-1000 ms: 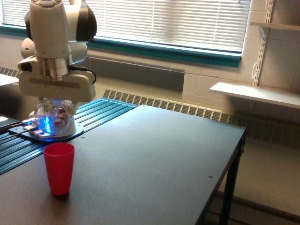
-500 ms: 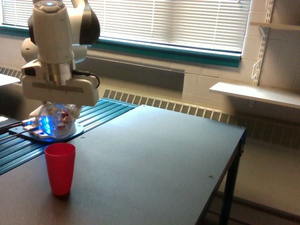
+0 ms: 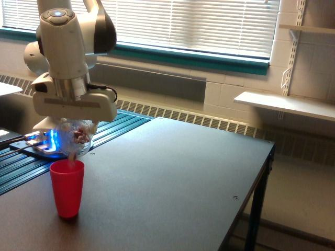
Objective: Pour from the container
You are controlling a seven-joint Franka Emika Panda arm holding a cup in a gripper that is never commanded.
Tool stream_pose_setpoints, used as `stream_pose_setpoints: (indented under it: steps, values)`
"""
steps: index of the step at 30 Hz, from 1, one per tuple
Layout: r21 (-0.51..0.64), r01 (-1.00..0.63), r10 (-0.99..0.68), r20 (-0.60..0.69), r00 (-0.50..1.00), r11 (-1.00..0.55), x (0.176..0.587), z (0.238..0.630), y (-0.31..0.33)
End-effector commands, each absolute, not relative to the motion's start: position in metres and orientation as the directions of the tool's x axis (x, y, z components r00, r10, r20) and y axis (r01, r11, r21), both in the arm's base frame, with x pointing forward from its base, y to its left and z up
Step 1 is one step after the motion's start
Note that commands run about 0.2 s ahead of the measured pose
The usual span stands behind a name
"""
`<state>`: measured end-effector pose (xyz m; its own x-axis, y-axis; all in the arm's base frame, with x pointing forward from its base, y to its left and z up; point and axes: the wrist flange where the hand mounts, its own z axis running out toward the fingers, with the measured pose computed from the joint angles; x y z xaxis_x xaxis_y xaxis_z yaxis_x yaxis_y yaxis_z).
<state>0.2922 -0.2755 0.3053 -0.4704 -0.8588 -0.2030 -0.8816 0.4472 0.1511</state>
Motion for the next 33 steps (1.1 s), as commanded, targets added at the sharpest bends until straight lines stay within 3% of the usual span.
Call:
stream_pose_setpoints:
  steps: [1, 33]
  values:
    - [0.151, -0.889, -0.859, -0.23, -0.457, 0.432, 0.288, 0.307, -0.272]
    - [0.172, -0.878, -0.835, -0.272, -0.478, 0.447, 0.263, 0.302, -0.273]
